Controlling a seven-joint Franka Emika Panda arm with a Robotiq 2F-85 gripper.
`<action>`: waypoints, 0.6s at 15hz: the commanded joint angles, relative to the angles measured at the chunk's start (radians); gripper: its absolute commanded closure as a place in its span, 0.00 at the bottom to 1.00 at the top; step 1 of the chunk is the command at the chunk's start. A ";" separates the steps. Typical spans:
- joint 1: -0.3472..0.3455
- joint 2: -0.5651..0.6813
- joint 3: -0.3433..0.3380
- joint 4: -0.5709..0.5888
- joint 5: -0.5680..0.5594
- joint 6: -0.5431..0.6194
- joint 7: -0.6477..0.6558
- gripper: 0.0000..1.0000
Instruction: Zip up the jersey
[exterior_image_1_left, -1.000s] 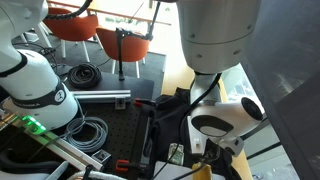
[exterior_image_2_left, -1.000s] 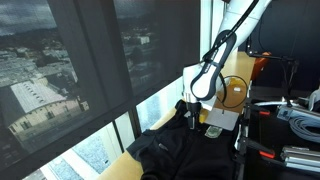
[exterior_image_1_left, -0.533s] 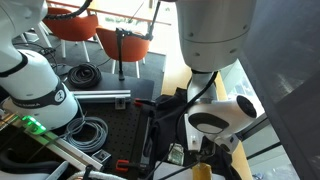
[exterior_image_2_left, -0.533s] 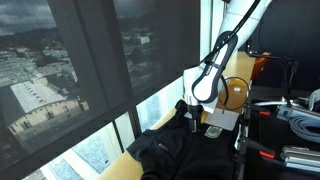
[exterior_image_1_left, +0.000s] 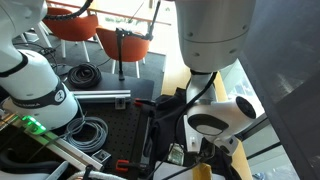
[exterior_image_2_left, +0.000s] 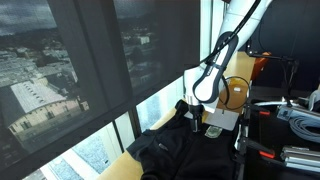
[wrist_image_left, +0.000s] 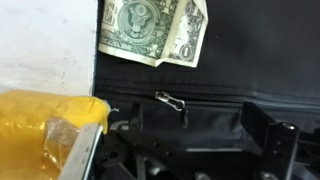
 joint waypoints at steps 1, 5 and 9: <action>0.011 -0.013 -0.025 -0.009 -0.045 0.022 0.024 0.00; 0.010 -0.008 -0.026 -0.008 -0.055 0.025 0.026 0.28; 0.002 -0.008 -0.027 -0.008 -0.055 0.030 0.022 0.58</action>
